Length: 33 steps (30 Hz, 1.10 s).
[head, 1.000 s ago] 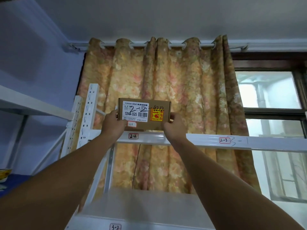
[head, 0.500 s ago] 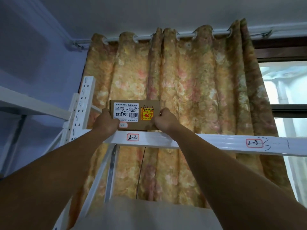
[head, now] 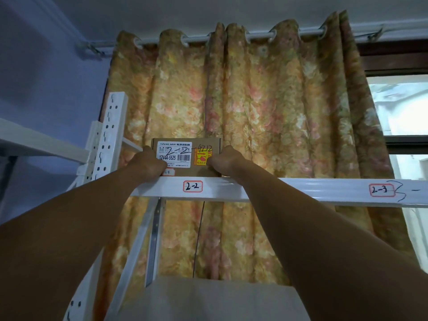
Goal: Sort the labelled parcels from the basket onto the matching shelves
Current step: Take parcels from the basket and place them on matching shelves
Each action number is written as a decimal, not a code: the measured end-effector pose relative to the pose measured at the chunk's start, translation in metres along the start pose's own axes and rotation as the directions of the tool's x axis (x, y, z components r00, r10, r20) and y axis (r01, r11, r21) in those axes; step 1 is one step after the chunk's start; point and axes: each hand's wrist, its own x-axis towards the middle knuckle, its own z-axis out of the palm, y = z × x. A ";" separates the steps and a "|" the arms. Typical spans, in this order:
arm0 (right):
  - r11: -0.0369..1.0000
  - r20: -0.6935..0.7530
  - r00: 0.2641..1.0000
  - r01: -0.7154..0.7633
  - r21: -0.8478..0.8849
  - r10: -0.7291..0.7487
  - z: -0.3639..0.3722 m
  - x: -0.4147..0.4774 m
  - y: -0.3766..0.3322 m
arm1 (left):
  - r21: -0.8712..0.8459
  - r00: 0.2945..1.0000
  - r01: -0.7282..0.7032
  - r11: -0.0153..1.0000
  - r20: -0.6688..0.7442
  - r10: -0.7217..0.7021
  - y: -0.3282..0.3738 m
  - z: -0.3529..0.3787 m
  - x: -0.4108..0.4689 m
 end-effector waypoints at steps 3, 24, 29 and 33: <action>0.999 -0.007 0.999 -0.032 -0.033 0.031 0.009 -0.001 -0.004 | -0.010 1.000 0.001 1.000 0.004 -0.001 -0.010 0.000 0.008; 0.825 -0.069 0.985 0.091 -0.557 -0.155 0.022 -0.062 0.008 | 0.317 0.963 -0.242 0.917 -0.039 0.267 -0.003 0.014 -0.049; 0.737 -0.039 0.979 0.125 -0.664 -0.201 0.005 -0.119 0.019 | 0.429 0.927 -0.353 0.832 0.042 0.372 0.019 0.015 -0.122; 0.681 0.040 0.995 0.092 -0.727 -0.091 -0.023 -0.176 0.025 | 0.522 0.932 -0.359 0.774 0.149 0.331 0.040 0.015 -0.192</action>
